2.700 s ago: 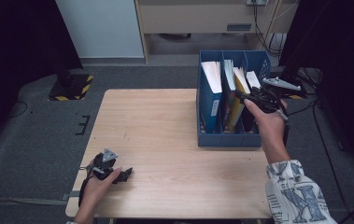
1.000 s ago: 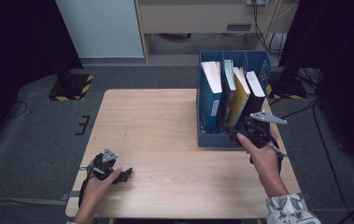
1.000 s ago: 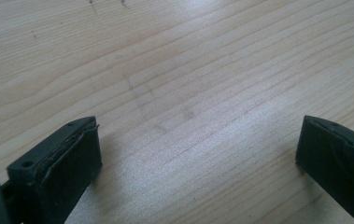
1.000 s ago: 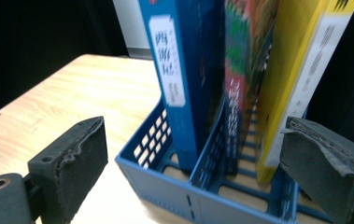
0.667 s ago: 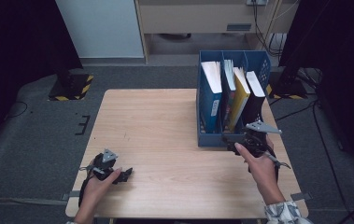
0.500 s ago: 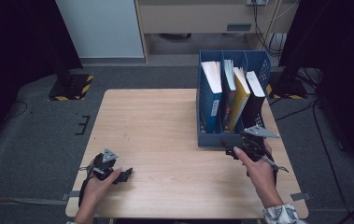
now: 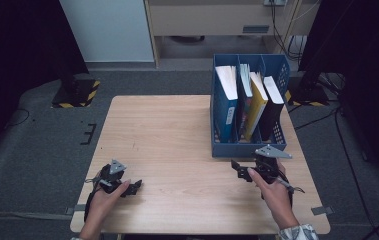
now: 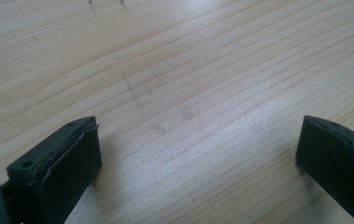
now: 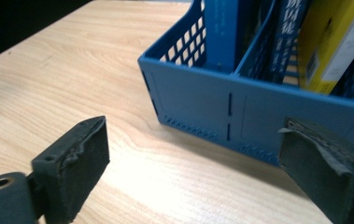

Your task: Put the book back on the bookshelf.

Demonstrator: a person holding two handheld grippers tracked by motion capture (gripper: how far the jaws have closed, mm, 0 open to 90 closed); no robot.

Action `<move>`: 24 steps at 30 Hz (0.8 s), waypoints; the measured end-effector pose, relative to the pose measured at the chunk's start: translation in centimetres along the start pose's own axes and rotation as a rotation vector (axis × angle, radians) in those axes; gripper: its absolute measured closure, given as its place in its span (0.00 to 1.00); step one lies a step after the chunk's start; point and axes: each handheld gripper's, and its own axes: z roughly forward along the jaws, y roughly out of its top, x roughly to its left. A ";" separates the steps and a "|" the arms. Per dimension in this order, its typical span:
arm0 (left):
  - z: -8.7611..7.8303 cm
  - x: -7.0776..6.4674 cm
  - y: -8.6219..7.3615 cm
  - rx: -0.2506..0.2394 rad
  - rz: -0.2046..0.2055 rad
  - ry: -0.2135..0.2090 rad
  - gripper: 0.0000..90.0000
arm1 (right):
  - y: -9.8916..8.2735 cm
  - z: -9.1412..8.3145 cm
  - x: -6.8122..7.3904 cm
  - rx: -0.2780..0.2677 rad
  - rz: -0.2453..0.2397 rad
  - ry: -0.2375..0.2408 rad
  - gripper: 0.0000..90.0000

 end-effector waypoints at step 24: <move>0.0 0.0 0.0 -0.001 0.001 -0.001 0.00 | -1.9 3.4 4.5 0.131 -0.151 0.100 0.06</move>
